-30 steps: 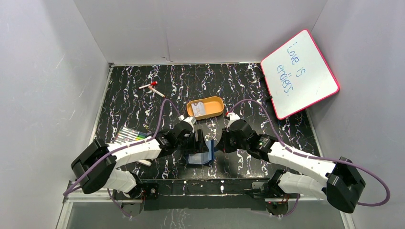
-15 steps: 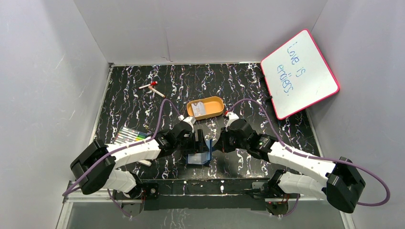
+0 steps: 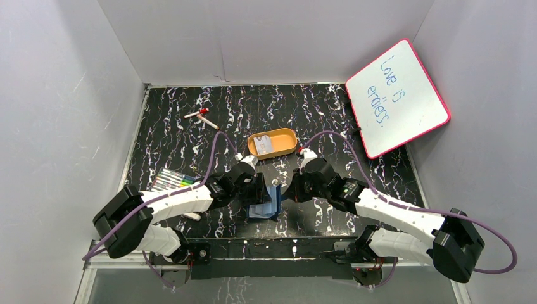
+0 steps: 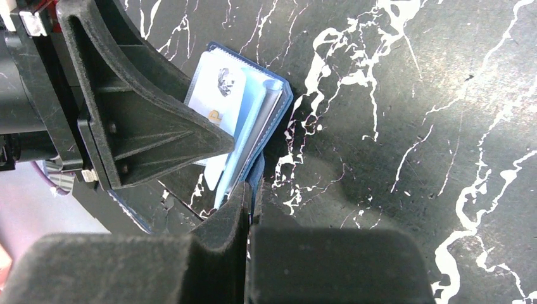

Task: Put the credit cards into the card holder
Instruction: Open the card holder at the center of the board.

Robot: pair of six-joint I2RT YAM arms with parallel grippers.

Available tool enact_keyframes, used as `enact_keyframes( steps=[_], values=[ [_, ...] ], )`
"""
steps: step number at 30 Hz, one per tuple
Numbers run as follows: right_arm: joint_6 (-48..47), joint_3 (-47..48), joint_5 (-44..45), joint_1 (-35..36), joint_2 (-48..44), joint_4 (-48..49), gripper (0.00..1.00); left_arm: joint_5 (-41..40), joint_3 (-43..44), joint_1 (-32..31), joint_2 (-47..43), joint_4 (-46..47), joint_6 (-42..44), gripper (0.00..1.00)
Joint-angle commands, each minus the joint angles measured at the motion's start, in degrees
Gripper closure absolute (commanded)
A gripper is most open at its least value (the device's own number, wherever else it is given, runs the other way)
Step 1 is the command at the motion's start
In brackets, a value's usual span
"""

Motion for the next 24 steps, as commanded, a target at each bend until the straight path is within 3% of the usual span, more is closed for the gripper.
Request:
enact_keyframes(
  steps=[1, 6, 7, 11, 16, 20, 24],
  values=[
    [0.46, 0.39, 2.46, -0.19, -1.15, 0.87, 1.0, -1.45, -0.22, -0.13, -1.78, -1.45, 0.95, 0.56],
    [2.32, -1.04, 5.15, -0.11, -2.26, -1.29, 1.0, -1.45, 0.81, -0.14, -1.47, -1.47, 1.59, 0.57],
    [2.84, -1.26, 5.84, -0.11, -2.45, -1.88, 0.96, -1.45, 1.07, -0.16, -1.52, -1.47, 1.7, 0.57],
    [3.8, -1.92, 7.2, -0.06, -4.82, -3.84, 0.63, -1.45, 2.37, -0.16, -1.31, -3.61, 2.3, 0.56],
    [2.8, -0.82, 7.54, -0.16, -8.73, -5.53, 0.43, -1.2, 3.65, -0.22, -0.46, -4.06, 2.93, 0.56],
    [-0.06, 1.71, 2.13, -0.1, -9.2, -4.85, 0.39, -0.92, 4.13, -0.13, 0.25, -4.07, 2.85, 0.56],
    [-0.51, 2.36, -5.43, 0.1, -7.74, 0.92, 0.44, -0.81, 4.54, -0.13, 0.67, -4.02, 2.81, 0.56]
  ],
)
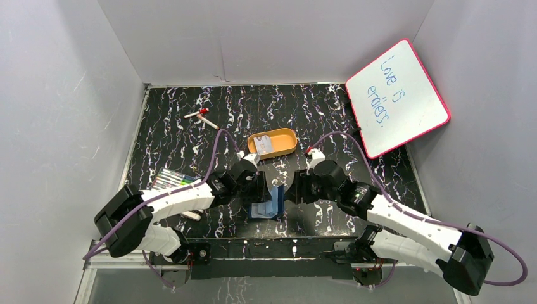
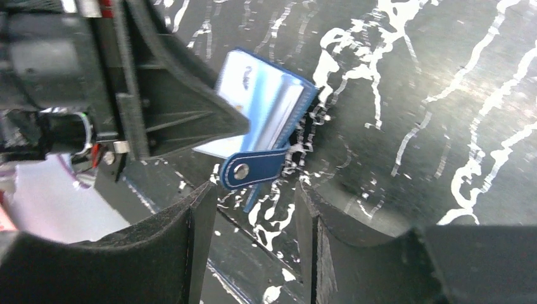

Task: Put the credit cards into the card holder
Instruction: Open the card holder at the center of the board.

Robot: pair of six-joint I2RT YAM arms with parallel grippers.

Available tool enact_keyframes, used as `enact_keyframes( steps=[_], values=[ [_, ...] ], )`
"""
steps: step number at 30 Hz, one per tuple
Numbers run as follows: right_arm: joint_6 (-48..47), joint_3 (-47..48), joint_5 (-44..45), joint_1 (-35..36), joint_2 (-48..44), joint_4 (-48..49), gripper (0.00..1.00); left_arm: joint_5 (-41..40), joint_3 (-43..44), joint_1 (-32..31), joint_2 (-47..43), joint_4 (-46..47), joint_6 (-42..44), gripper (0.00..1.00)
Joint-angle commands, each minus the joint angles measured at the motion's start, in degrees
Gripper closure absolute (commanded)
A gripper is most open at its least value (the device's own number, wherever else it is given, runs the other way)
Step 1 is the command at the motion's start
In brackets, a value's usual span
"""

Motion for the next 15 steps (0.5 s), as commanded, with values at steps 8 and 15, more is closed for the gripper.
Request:
enact_keyframes(
  steps=[8, 15],
  values=[
    [-2.23, 3.12, -13.68, 4.85, 6.9, 15.4, 0.49, 0.3, 3.3, -0.18, 1.83, -1.05, 0.82, 0.56],
    [-0.75, 0.35, -8.37, 8.57, 3.37, 19.99, 0.46, 0.37, 3.72, -0.21, 2.35, -1.04, 0.84, 0.55]
  ],
)
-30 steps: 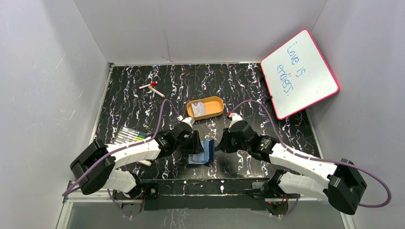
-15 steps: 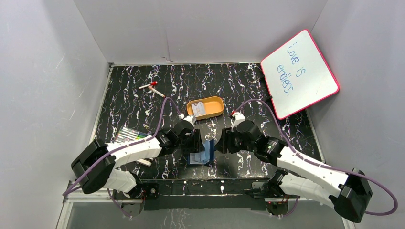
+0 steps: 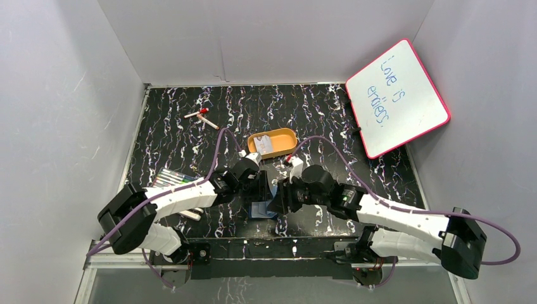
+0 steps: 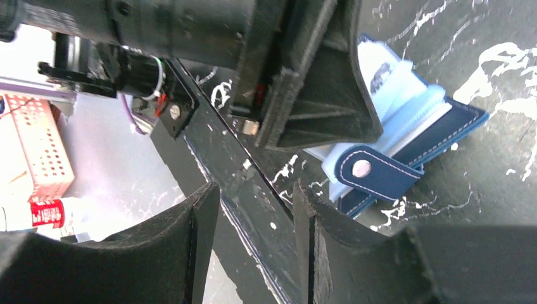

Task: Put the credit cards into the card holder
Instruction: Open the card holder at the center of the board.

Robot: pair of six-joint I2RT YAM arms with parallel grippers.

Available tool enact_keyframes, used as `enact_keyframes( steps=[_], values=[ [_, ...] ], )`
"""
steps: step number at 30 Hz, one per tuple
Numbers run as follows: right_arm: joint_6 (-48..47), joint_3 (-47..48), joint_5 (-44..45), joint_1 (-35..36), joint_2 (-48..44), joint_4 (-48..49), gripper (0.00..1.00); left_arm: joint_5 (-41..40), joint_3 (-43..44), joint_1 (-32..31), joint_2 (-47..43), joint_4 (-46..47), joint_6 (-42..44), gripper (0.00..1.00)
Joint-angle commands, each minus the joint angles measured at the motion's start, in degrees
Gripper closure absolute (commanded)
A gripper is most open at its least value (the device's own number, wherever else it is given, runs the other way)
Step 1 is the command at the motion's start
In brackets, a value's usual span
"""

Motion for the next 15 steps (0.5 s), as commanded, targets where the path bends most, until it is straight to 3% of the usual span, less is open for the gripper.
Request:
enact_keyframes(
  steps=[1, 8, 15],
  values=[
    [0.07, -0.35, 2.73, 1.35, -4.16, 8.24, 0.45, 0.3, 2.15, -0.15, 0.38, -0.44, 0.86, 0.55],
    [-2.58, 0.73, 5.27, 4.39, -1.94, 6.04, 0.45, 0.54, 2.7, -0.2, 1.03, -0.37, 1.03, 0.55],
    [-0.57, -3.76, 4.99, 4.8, 0.84, 10.48, 0.49, 0.58, 2.89, -0.16, 1.06, -0.37, 0.84, 0.55]
  ],
)
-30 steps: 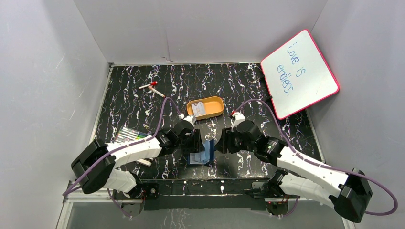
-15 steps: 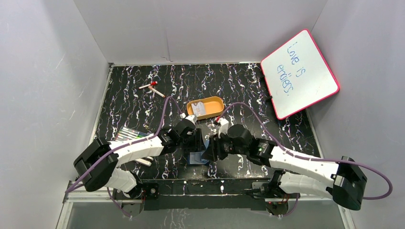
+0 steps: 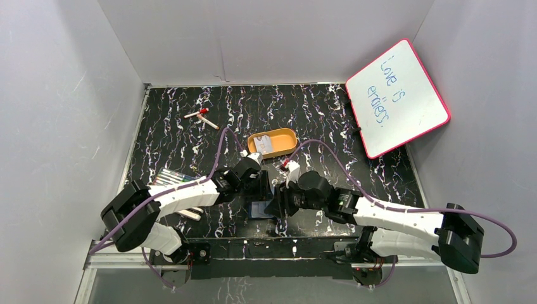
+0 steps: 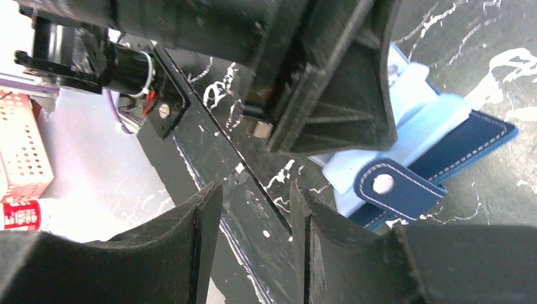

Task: Put the credit cards into the card holder
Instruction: Open the card holder at the center of the board.

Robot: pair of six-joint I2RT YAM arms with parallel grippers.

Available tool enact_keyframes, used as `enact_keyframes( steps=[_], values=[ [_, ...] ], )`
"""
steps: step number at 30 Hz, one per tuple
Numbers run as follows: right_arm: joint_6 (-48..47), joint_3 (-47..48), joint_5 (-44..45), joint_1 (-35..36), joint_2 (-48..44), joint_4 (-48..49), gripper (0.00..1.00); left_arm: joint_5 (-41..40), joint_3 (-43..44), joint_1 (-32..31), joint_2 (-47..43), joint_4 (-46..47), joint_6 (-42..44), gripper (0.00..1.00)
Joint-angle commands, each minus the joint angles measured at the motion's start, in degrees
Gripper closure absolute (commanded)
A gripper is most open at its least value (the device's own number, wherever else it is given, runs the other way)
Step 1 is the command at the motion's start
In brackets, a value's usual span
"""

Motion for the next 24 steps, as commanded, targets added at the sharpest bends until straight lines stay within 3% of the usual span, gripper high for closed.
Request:
enact_keyframes(
  steps=[1, 15, 24],
  values=[
    [0.51, -2.78, 0.97, 0.35, 0.48, 5.3, 0.49, 0.38, 1.94, -0.14, -0.65, -0.39, 0.63, 0.55],
    [7.37, -7.03, 12.21, 0.28, 4.88, 8.8, 0.41, 0.78, 1.78, -0.15, -0.92, -0.3, 0.36, 0.55],
    [8.51, -5.94, 13.38, 0.31, 8.66, 10.1, 0.43, 0.98, 1.56, -0.21, -1.15, -0.02, 0.29, 0.55]
  ],
)
